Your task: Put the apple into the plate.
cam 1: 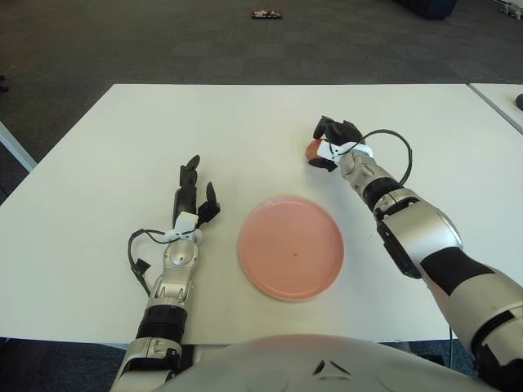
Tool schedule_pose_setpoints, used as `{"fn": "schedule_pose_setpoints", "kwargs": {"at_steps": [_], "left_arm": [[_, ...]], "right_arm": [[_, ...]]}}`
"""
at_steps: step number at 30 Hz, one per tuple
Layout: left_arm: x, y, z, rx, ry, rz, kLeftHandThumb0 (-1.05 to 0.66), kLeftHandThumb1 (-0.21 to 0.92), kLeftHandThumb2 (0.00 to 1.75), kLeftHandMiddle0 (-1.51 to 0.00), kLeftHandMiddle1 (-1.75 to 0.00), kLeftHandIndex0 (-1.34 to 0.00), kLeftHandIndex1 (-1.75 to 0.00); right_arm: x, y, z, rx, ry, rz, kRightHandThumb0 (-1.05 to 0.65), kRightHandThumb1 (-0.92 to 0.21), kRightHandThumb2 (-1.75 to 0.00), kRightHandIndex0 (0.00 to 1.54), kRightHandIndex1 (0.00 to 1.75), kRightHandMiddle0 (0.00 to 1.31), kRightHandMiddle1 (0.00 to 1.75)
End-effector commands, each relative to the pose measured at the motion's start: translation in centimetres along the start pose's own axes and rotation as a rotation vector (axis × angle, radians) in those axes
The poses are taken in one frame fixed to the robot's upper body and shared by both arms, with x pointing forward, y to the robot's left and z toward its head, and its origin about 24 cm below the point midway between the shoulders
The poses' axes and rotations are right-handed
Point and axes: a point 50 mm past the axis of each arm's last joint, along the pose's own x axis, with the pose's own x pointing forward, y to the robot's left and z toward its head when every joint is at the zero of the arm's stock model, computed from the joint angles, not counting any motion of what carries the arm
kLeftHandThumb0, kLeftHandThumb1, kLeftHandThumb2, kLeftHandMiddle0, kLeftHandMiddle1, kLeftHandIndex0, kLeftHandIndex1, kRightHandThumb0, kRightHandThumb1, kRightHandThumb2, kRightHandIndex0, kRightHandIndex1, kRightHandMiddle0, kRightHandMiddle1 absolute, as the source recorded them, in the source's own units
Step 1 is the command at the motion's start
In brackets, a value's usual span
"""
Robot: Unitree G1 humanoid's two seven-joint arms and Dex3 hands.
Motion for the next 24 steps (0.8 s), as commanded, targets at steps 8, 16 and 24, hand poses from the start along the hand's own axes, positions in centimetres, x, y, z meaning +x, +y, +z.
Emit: {"fn": "schedule_pose_setpoints", "kwargs": {"at_steps": [8, 16, 24], "left_arm": [[0.0, 0.2, 0.1, -0.006, 0.004, 0.014, -0.84, 0.92, 0.92, -0.24, -0.06, 0.0, -0.59], [0.0, 0.2, 0.1, -0.006, 0.001, 0.009, -0.85, 0.92, 0.92, -0.24, -0.06, 0.0, -0.59], [0.1, 0.1, 0.1, -0.012, 0.004, 0.007, -0.85, 0.92, 0.92, -0.23, -0.06, 0.0, -0.6]], "right_arm": [[0.6, -2.5, 0.0, 0.088, -0.029, -0.078, -0.26, -0.34, -1.13, 1.08, 1.75, 0.9, 1.75], [1.1, -4.7, 1.0, 0.128, -0.081, -0.159, -0.27, -0.35, -1.12, 1.08, 1.75, 0.88, 1.75], [1.4, -6.6, 1.9, 0.18, -0.137, -0.238, -0.27, -0.36, -1.11, 1.11, 1.75, 0.89, 1.75]]}}
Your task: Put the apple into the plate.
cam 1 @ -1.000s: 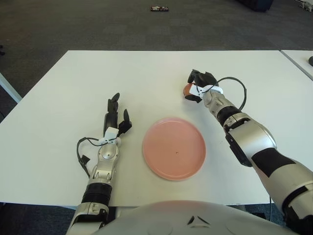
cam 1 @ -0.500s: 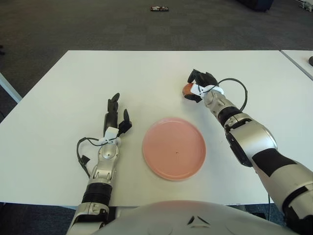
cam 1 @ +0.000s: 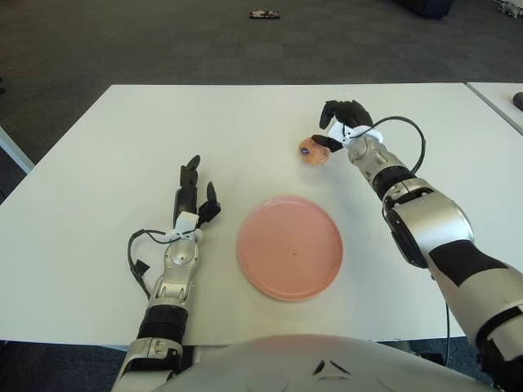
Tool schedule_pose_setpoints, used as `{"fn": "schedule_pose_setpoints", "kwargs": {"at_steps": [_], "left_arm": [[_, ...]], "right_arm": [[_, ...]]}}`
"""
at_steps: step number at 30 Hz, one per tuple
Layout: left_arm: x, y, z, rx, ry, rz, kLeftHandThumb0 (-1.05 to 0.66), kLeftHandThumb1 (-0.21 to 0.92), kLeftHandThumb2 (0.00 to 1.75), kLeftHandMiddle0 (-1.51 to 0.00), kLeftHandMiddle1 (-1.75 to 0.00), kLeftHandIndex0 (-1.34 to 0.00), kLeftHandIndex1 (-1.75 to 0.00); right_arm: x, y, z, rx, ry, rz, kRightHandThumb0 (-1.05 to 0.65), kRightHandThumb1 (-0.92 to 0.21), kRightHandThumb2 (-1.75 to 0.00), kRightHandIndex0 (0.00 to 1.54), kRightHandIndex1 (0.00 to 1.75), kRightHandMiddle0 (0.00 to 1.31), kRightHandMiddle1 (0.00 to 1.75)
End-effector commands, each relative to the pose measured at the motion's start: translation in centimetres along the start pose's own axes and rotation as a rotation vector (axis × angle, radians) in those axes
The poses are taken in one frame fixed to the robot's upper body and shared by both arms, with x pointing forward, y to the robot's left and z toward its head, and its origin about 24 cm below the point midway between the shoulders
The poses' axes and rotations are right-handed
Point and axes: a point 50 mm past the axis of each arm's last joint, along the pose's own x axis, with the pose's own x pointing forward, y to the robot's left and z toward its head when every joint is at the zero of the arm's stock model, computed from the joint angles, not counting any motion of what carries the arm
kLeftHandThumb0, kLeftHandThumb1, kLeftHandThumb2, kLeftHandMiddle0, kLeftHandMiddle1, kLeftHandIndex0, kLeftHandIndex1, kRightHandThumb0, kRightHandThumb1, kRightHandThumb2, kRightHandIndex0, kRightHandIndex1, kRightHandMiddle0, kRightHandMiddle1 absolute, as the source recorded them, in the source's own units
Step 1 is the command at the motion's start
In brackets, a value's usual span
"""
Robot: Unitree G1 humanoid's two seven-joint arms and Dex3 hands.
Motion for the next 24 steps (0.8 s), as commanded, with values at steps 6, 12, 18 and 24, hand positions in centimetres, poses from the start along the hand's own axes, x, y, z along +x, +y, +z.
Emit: {"fn": "schedule_pose_setpoints", "kwargs": {"at_steps": [6, 12, 18, 24], "left_arm": [[0.1, 0.2, 0.2, -0.013, -0.005, 0.005, -0.84, 0.92, 0.91, -0.23, -0.06, 0.0, -0.6], [0.1, 0.1, 0.1, -0.014, -0.005, 0.004, -0.84, 0.92, 0.9, -0.23, -0.06, 0.0, -0.6], [0.2, 0.1, 0.1, -0.009, -0.007, 0.002, -0.85, 0.92, 0.9, -0.23, -0.06, 0.0, -0.6], [0.2, 0.1, 0.1, -0.004, -0.011, 0.004, -0.85, 0.92, 0.91, -0.23, -0.06, 0.0, -0.6]], "right_arm": [[0.9, -2.1, 1.6, 0.064, -0.074, -0.097, -0.27, -0.37, -1.12, 1.12, 1.75, 0.9, 1.75], [1.1, -3.0, 1.9, 0.095, -0.106, -0.143, -0.27, -0.37, -1.12, 1.14, 1.75, 0.93, 1.75], [1.1, -3.4, 2.3, 0.117, -0.127, -0.168, -0.28, -0.38, -1.12, 1.14, 1.75, 0.94, 1.75], [1.2, -3.5, 2.4, 0.126, -0.131, -0.171, -0.28, -0.38, -1.11, 1.16, 1.75, 0.94, 1.75]]}}
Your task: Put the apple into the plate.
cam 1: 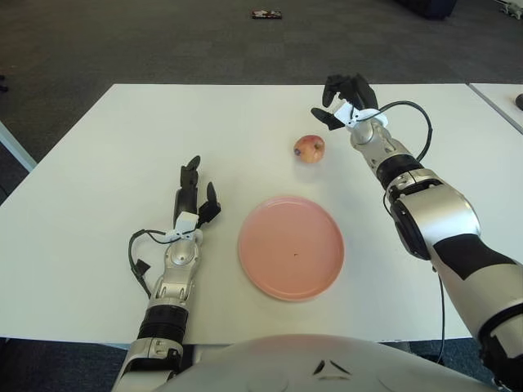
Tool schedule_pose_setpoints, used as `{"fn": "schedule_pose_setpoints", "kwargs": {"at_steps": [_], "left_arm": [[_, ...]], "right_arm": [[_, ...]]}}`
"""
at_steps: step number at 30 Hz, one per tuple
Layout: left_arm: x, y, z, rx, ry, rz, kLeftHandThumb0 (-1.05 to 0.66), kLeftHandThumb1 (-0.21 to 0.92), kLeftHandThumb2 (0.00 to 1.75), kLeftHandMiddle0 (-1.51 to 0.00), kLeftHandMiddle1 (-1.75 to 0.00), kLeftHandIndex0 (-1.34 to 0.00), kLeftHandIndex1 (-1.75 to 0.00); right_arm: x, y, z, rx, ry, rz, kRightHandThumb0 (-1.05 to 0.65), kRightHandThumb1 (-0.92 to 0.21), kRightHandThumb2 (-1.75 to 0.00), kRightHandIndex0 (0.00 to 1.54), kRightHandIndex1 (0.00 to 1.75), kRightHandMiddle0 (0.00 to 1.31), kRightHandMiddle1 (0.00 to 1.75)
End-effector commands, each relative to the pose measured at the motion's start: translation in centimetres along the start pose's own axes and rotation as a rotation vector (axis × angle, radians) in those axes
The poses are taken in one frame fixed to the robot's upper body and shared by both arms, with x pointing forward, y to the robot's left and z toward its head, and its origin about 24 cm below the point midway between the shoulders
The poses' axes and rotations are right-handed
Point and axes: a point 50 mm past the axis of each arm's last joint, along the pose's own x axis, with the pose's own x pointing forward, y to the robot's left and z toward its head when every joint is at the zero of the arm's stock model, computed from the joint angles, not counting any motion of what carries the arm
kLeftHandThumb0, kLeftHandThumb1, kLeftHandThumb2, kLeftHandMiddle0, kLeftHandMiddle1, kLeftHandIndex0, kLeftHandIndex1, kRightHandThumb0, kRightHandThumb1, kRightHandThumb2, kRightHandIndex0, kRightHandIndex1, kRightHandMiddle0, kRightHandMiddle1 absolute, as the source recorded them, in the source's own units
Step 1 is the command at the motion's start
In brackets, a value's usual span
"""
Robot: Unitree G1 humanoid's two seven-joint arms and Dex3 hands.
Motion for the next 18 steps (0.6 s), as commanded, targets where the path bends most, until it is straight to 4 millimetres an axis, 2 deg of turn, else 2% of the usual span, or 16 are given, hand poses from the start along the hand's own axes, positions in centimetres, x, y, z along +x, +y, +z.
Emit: {"fn": "schedule_pose_setpoints", "kwargs": {"at_steps": [1, 12, 13, 14, 15, 16, 17, 18], "left_arm": [[0.2, 0.1, 0.2, 0.002, -0.017, 0.005, -0.85, 0.92, 0.91, -0.24, -0.06, 0.0, -0.6], [0.3, 0.2, 0.1, 0.004, -0.012, 0.006, -0.85, 0.92, 0.93, -0.22, -0.06, 0.0, -0.57], [0.3, 0.2, 0.1, 0.005, -0.012, 0.006, -0.85, 0.92, 0.93, -0.22, -0.06, 0.0, -0.57], [0.3, 0.2, 0.1, 0.006, -0.012, 0.005, -0.85, 0.92, 0.93, -0.22, -0.06, 0.0, -0.57], [0.3, 0.2, 0.1, 0.006, -0.013, 0.005, -0.85, 0.92, 0.93, -0.22, -0.06, 0.0, -0.56], [0.3, 0.2, 0.1, 0.006, -0.013, 0.005, -0.85, 0.92, 0.93, -0.22, -0.06, 0.0, -0.56], [0.3, 0.1, 0.1, 0.005, -0.013, 0.004, -0.85, 0.92, 0.93, -0.22, -0.06, 0.0, -0.56], [0.3, 0.1, 0.1, 0.005, -0.013, 0.004, -0.85, 0.92, 0.93, -0.22, -0.06, 0.0, -0.56]], "right_arm": [[0.6, -1.0, 0.7, 0.014, -0.025, -0.037, -0.28, -0.38, -1.11, 1.15, 1.75, 0.94, 1.75], [0.2, -0.2, 0.0, 0.0, 0.004, 0.015, -0.33, -0.43, -1.04, 1.11, 1.75, 0.9, 1.75], [0.1, 0.0, -0.1, -0.005, 0.007, 0.028, -0.42, -0.51, -0.93, 1.02, 1.75, 0.8, 1.75], [0.0, 0.3, -0.2, -0.018, 0.011, 0.053, -0.45, -0.54, -0.88, 0.99, 1.75, 0.76, 1.75], [-0.1, 0.4, -0.3, -0.026, 0.014, 0.069, -0.54, -0.62, -0.78, 0.72, 1.75, 0.52, 1.75], [-0.1, 0.5, -0.3, -0.031, 0.015, 0.079, -0.6, -0.69, -0.68, 0.54, 1.75, 0.36, 1.75], [-0.2, 0.7, -0.4, -0.046, 0.018, 0.107, -0.62, -0.71, -0.65, 0.48, 1.75, 0.3, 1.75], [-0.2, 0.8, -0.4, -0.056, 0.02, 0.125, -0.68, -0.77, -0.56, 0.31, 1.56, 0.19, 1.56]]}}
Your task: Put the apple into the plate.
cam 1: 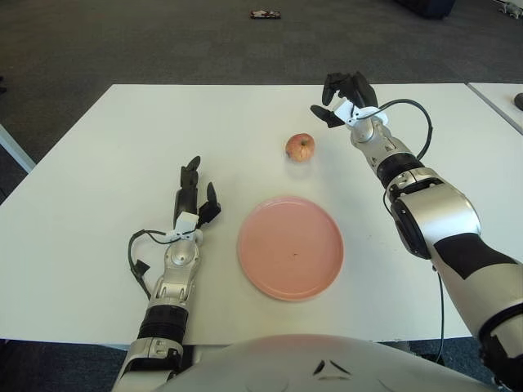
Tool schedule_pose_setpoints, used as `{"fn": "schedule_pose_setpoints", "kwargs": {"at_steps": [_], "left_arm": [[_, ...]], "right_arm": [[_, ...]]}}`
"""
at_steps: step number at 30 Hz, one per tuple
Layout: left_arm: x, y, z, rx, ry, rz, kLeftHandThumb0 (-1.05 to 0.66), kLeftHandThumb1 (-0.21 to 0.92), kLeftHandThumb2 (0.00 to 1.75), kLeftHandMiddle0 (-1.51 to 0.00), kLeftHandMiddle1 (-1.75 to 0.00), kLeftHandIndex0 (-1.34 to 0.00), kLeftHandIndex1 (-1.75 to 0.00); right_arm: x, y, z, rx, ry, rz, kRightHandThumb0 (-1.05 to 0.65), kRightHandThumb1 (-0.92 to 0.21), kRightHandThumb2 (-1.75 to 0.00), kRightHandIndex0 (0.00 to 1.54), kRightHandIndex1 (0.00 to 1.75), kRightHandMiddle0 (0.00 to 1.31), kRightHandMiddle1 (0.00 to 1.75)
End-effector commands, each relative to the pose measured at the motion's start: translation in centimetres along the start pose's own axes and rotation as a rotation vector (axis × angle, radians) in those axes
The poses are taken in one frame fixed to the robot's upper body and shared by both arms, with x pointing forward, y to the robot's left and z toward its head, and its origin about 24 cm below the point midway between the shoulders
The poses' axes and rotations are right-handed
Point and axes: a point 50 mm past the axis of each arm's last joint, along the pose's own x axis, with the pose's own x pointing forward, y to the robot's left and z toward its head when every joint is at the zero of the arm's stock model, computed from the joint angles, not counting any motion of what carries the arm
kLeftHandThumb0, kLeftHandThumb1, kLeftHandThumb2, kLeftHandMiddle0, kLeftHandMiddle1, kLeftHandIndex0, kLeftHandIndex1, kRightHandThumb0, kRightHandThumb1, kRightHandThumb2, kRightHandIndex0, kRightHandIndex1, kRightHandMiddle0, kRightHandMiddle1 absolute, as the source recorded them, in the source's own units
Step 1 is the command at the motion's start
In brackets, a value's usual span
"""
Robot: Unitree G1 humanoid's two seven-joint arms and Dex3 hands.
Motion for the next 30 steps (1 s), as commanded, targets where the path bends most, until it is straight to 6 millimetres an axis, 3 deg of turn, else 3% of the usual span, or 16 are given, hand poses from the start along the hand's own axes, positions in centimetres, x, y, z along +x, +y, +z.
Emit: {"fn": "schedule_pose_setpoints", "kwargs": {"at_steps": [1, 2, 3, 6, 7, 9, 15, 30], "left_arm": [[0.3, 0.2, 0.1, 0.001, -0.01, 0.005, -0.85, 0.92, 0.93, -0.22, -0.06, 0.0, -0.56], [0.3, 0.2, 0.1, 0.001, -0.009, 0.005, -0.85, 0.92, 0.93, -0.22, -0.06, 0.0, -0.56], [0.3, 0.2, 0.1, 0.001, -0.009, 0.005, -0.85, 0.92, 0.93, -0.23, -0.06, 0.0, -0.56], [0.3, 0.2, 0.0, 0.003, -0.009, 0.007, -0.85, 0.92, 0.93, -0.23, -0.06, 0.0, -0.57], [0.3, 0.2, 0.0, 0.003, -0.009, 0.007, -0.85, 0.92, 0.93, -0.23, -0.06, 0.0, -0.57], [0.3, 0.2, 0.0, 0.004, -0.008, 0.01, -0.85, 0.92, 0.92, -0.23, -0.06, 0.0, -0.57], [0.2, 0.1, 0.0, 0.004, -0.006, 0.014, -0.85, 0.92, 0.92, -0.23, -0.06, 0.0, -0.58], [-0.1, -0.1, 0.0, 0.0, -0.008, 0.019, -0.85, 0.92, 0.92, -0.23, -0.06, 0.0, -0.6]], "right_arm": [[-0.1, 0.5, -0.3, -0.059, 0.018, 0.086, -0.73, -0.81, -0.48, 0.2, 1.44, 0.12, 1.43], [-0.1, 0.6, -0.4, -0.095, 0.022, 0.122, -0.76, -0.83, -0.45, 0.16, 1.29, 0.1, 1.3], [-0.1, 0.7, -0.4, -0.118, 0.025, 0.143, -0.82, -0.86, -0.37, 0.1, 0.98, 0.06, 1.02], [-0.3, 1.6, -0.7, -0.246, 0.03, 0.224, -0.94, -0.9, -0.27, 0.03, 0.39, 0.02, 0.5], [-0.4, 1.8, -0.8, -0.267, 0.031, 0.236, -0.98, -0.91, -0.24, 0.02, 0.25, 0.01, 0.35], [-0.5, 2.2, -0.8, -0.312, 0.033, 0.264, -1.01, -0.91, -0.21, 0.01, 0.13, 0.01, 0.19], [-0.9, 3.2, -1.0, -0.368, 0.049, 0.329, -1.04, -0.92, -0.19, 0.0, 0.01, 0.0, 0.02], [-1.7, 5.2, -0.9, -0.392, 0.062, 0.407, -1.05, -0.92, -0.27, 0.0, 0.0, 0.0, 0.0]]}}
